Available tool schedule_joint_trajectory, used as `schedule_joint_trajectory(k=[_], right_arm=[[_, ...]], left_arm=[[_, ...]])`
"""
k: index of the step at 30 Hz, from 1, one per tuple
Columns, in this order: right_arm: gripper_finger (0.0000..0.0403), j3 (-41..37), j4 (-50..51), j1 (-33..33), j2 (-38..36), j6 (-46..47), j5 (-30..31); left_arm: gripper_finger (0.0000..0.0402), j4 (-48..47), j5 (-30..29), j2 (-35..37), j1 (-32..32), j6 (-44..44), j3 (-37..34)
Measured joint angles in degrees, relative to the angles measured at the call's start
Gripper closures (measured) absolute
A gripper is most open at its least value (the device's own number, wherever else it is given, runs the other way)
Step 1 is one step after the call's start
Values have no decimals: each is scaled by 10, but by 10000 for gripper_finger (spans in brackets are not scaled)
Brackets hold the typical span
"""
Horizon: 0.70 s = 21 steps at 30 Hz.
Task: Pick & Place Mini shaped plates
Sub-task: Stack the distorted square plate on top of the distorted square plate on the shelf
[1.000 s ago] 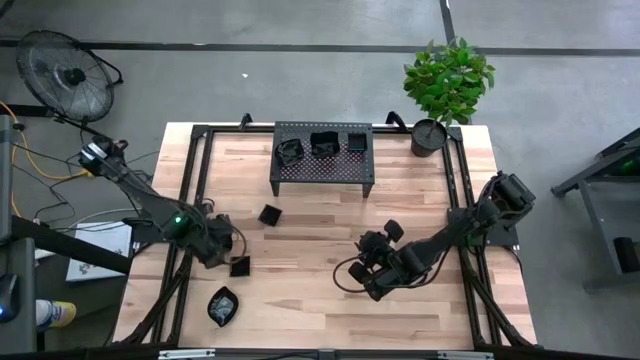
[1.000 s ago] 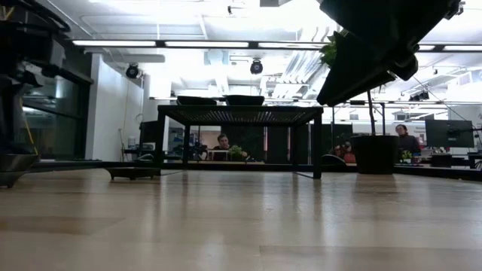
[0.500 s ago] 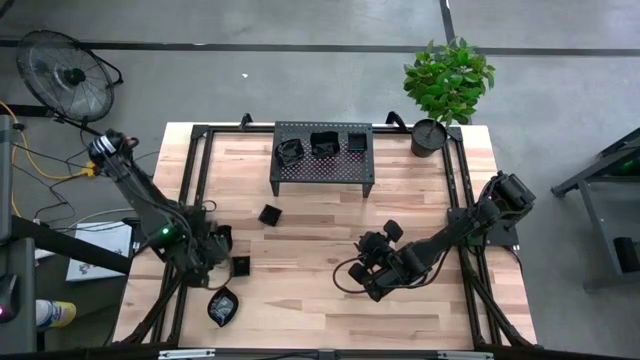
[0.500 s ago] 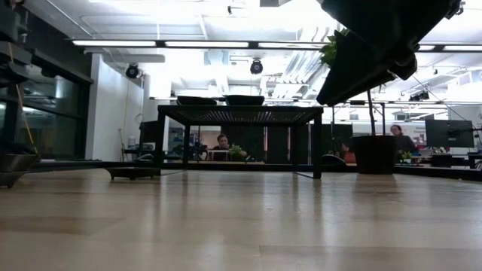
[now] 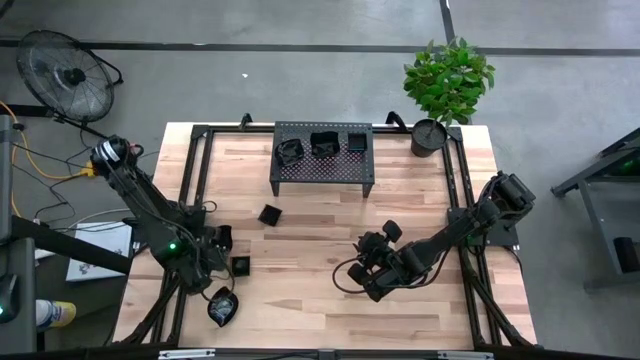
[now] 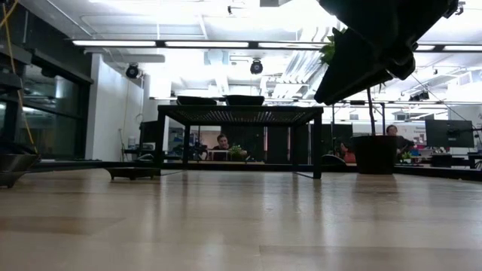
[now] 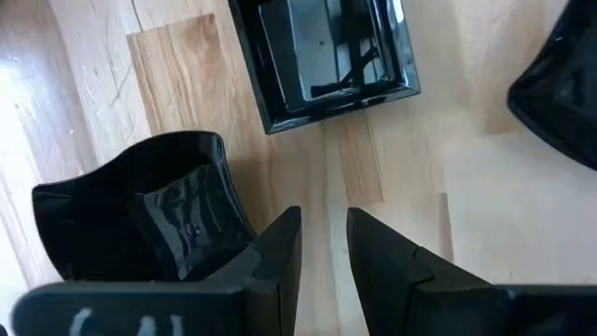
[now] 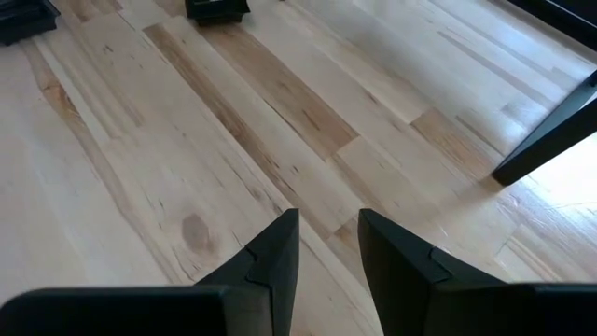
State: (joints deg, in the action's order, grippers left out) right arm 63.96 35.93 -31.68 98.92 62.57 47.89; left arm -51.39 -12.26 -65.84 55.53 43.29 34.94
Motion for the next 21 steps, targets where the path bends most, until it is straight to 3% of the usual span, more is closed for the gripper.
schedule_joint_trajectory(k=[10, 16, 21], right_arm=[[295, 0, -1, 0, 0, 0, 2], [295, 0, -2, 0, 0, -1, 2], [295, 0, -7, 0, 0, -15, 0]], left_arm=[[316, 5, 45, -10, 0, 55, 0], [316, -6, 10, -10, 0, 76, 0], [316, 43, 9, -10, 0, 67, 0]])
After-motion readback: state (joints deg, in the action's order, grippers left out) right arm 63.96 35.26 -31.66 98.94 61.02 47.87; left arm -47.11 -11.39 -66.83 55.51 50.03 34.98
